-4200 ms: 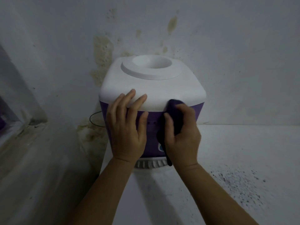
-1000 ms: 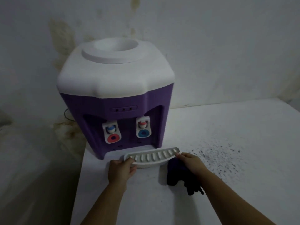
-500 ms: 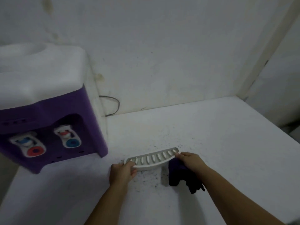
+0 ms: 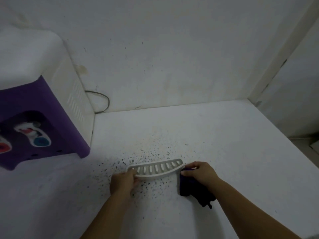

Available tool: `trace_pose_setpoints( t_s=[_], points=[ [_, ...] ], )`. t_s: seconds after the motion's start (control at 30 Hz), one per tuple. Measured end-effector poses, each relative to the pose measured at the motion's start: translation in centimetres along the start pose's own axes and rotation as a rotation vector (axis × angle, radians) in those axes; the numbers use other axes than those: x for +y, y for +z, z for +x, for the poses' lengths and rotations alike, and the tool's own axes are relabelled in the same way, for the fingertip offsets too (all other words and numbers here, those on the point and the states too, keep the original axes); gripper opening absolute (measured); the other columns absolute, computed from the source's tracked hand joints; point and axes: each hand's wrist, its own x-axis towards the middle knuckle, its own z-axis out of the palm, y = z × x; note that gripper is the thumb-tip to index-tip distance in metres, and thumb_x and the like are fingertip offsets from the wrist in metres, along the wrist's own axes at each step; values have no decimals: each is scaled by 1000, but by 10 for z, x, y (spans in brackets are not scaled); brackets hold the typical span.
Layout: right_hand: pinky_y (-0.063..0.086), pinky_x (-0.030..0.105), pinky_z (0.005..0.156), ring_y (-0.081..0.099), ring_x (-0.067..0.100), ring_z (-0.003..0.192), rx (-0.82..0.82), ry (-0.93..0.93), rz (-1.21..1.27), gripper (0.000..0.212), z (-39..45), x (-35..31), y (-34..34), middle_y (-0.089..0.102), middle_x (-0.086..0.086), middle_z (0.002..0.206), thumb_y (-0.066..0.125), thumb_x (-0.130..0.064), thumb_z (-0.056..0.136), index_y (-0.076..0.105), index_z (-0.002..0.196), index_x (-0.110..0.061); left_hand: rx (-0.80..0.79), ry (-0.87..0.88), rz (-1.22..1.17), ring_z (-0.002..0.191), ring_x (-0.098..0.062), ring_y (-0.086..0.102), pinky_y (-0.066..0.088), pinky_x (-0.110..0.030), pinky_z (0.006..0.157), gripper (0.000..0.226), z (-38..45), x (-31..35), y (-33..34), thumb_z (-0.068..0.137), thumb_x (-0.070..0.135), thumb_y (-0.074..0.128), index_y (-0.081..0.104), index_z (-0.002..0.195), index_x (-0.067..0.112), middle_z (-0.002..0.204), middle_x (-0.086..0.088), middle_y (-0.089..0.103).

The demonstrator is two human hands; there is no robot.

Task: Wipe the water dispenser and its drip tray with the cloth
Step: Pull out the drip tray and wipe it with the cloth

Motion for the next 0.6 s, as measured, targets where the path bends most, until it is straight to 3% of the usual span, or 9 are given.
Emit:
trace_pose_setpoints(
  t_s=[0.1,0.2,0.27,0.33,0.4,0.5,0.6],
  points=[
    [51,23,69,63,10,80,50,-37,-53,12,4,3,-3,70,-6,89,79,-33,72,71,82,-30,24,46,118,61,-23,67,50,-27,56,19,2,-3,0,79,22,71,68,73,4,66,-10,70],
    [48,24,70,59,9,79,127,-56,-132,6,6,3,-4,67,-8,92,70,-31,79,67,80,-37,115,163,301,88,-33,63,54,-38,68,41,-2,-6,2,78,27,72,59,107,2,111,-19,60],
    [48,32,83,58,14,87,197,-46,-247,12,7,3,-2,62,-9,94,62,-30,84,64,80,-42,182,384,464,104,-33,53,52,-43,78,50,-6,-6,2,76,27,72,51,118,10,125,-17,47],
    [44,37,93,57,19,97,282,-79,-321,21,6,3,1,57,-6,103,56,-27,87,64,87,-46,115,627,584,115,-30,44,44,-45,90,52,-9,-5,3,72,29,72,52,119,18,128,-10,48],
    [40,38,97,55,19,102,336,-163,-273,23,6,7,5,56,-5,108,54,-23,91,66,97,-42,-44,755,661,121,-23,37,38,-44,97,56,-10,-3,5,68,37,76,53,119,27,126,1,50],
    [46,33,88,58,18,94,431,-292,-109,21,4,10,13,61,-6,102,55,-17,93,64,102,-33,-205,827,757,126,-16,33,33,-42,102,62,-9,0,10,60,49,80,54,116,39,121,12,52],
    [51,28,76,62,15,87,454,-353,-21,17,1,7,19,63,-10,90,60,-15,91,58,97,-31,-230,795,722,113,-15,47,40,-42,98,63,-6,0,12,55,52,82,61,113,41,114,13,61]
  ],
)
